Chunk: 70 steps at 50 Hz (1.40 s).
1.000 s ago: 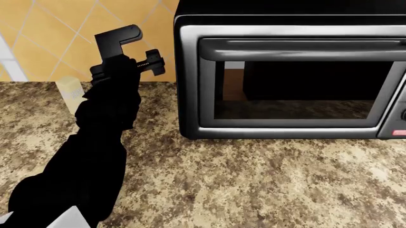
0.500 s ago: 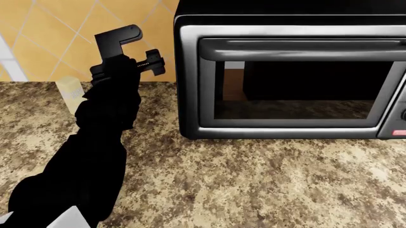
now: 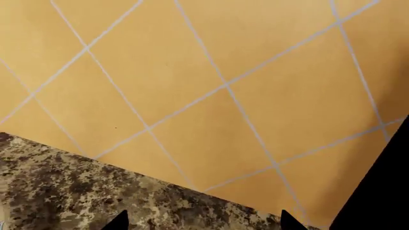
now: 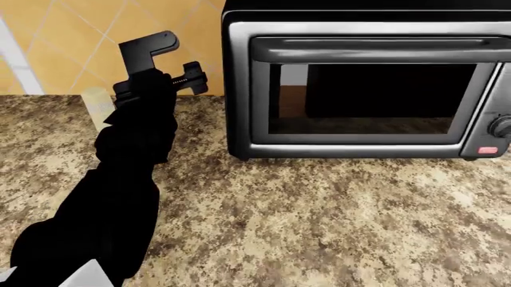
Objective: Pick the peanut butter and salsa from the counter and place them in the cabinets closest to them.
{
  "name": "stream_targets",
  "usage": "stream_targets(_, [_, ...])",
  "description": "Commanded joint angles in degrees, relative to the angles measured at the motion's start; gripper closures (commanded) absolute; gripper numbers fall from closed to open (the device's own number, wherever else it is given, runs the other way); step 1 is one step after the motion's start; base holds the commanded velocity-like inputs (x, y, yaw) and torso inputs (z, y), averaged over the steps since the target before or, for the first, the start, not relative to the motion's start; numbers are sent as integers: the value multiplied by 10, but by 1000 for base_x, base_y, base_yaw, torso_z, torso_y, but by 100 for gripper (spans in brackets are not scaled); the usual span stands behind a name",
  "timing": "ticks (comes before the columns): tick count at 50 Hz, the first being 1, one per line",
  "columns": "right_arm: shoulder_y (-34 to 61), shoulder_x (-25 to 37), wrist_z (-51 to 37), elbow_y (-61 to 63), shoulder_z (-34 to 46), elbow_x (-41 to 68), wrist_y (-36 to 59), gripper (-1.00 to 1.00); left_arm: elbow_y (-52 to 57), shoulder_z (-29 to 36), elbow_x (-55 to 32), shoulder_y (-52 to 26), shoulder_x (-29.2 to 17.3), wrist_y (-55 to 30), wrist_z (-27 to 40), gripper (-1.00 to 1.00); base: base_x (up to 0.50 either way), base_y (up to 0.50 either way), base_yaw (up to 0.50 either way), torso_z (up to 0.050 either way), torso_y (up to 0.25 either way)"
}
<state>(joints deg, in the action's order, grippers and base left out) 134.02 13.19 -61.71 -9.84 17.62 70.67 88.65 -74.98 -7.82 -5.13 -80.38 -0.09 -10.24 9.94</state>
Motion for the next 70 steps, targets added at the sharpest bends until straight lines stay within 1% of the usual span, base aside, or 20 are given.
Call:
stream_targets(1, [-1, 6, -26, 6, 7, 39, -4, -100, 0, 1, 0, 0, 0, 1, 0, -100, -500, 0, 0, 0, 0])
stream_targets(10, [-4, 11, -33, 8, 13, 55, -11, -100, 0, 0, 1, 0, 0, 3, 0, -100, -500, 0, 0, 0, 0])
stream_targets(13, [-11, 13, -37, 19, 9, 67, -13, -100, 0, 6, -1, 0, 0, 13, 10, -100, -500, 0, 0, 0, 0])
stream_targets(17, [-52, 25, -50, 51, -4, 94, -19, -100, 0, 5, -16, -15, 0, 24, -8, -100, -500, 0, 0, 0, 0])
stream_targets(22, [-107, 39, -91, 91, -27, 147, -18, -100, 0, 8, -23, -33, 0, 24, -29, -100, -500, 0, 0, 0, 0])
stream_targets(27, [-124, 50, -112, 102, -32, 176, -21, -100, 0, 0, -19, -38, 0, 23, -38, -100, -500, 0, 0, 0, 0])
stream_targets(36, [-152, 63, -120, 120, -27, 201, -32, -100, 0, 16, -34, -43, 0, 22, -43, -100, -500, 0, 0, 1, 0])
stream_targets(38, [-163, 66, -116, 129, -28, 204, -37, -100, 0, 24, -45, -44, 0, 23, -47, -100, -500, 0, 0, 0, 0])
stream_targets(42, [-195, 72, -112, 161, -32, 216, -46, -100, 0, 76, -90, -49, 1, 32, -50, -100, -500, 0, 0, 0, 0])
stream_targets(45, [-216, 78, -108, 181, -33, 219, -53, -100, 1, 101, -114, -50, 0, 35, -53, -100, -500, 0, 0, 0, 0])
stream_targets(50, [-237, 90, -110, 198, -37, 228, -61, -100, 1, 121, -132, -49, 0, 37, -50, -100, -500, 0, 0, 0, 0])
stream_targets(58, [-244, 99, -117, 208, -37, 243, -70, -100, 0, 152, -159, -43, 0, 38, -40, -100, -500, 0, 0, 0, 0])
stream_targets(70, [-258, 107, -108, 222, -33, 242, -85, -100, 0, 158, -165, -44, 0, 37, -41, -100, -458, 0, 0, 0, 0])
